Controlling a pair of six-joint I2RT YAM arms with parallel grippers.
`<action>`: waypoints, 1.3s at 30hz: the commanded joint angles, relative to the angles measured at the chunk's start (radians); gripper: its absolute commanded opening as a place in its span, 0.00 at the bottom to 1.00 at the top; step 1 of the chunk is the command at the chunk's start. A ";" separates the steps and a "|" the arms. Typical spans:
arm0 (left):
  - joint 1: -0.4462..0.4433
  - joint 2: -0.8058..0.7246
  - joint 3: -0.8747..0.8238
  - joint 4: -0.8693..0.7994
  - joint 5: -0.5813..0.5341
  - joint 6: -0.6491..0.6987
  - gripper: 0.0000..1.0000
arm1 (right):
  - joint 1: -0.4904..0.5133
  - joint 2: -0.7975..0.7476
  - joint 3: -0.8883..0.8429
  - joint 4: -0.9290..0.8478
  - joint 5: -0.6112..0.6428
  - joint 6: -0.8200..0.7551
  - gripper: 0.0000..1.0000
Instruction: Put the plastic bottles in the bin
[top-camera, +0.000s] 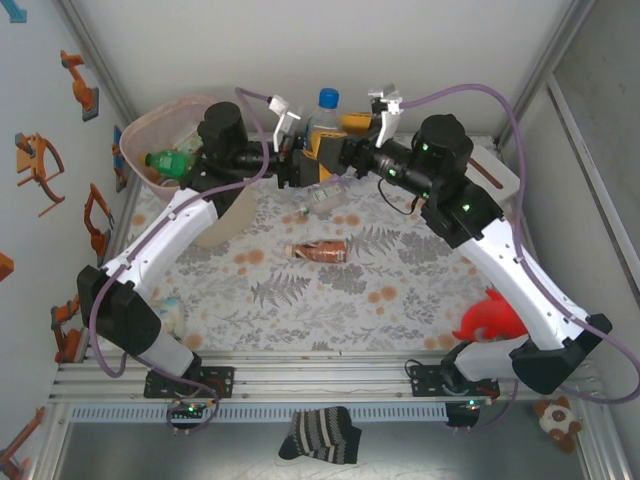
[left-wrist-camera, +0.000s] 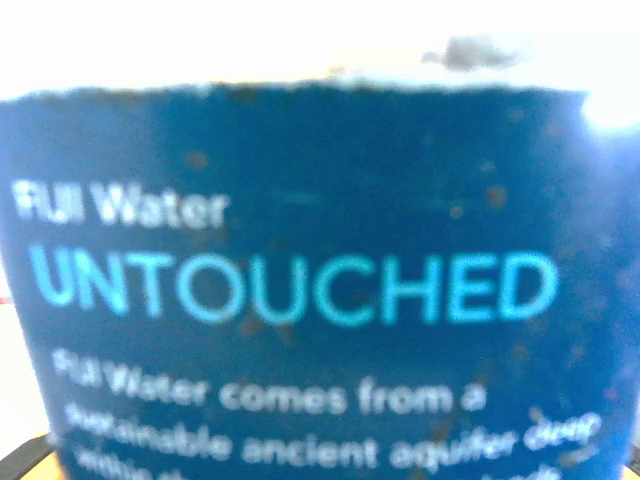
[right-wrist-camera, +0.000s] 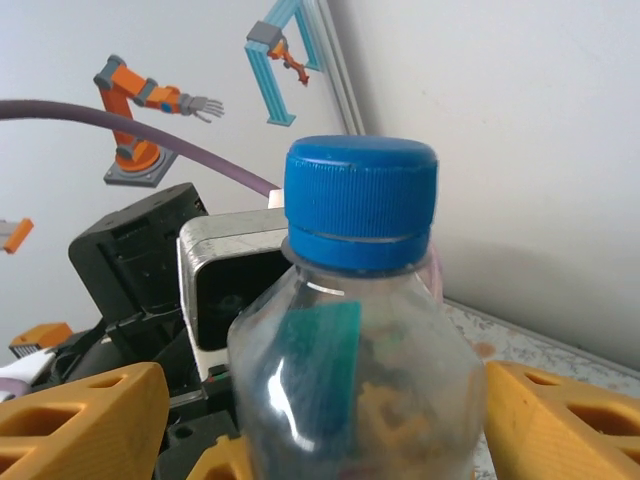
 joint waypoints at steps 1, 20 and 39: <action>0.027 -0.043 -0.007 0.030 -0.008 0.015 0.42 | 0.003 -0.039 -0.008 -0.024 0.053 -0.025 0.81; 0.265 -0.266 -0.027 -0.521 -0.930 0.140 0.43 | 0.003 -0.087 -0.029 -0.106 0.152 -0.099 0.82; 0.390 0.053 0.387 -1.200 -1.389 -0.187 0.34 | 0.003 -0.090 -0.035 -0.117 0.166 -0.103 0.82</action>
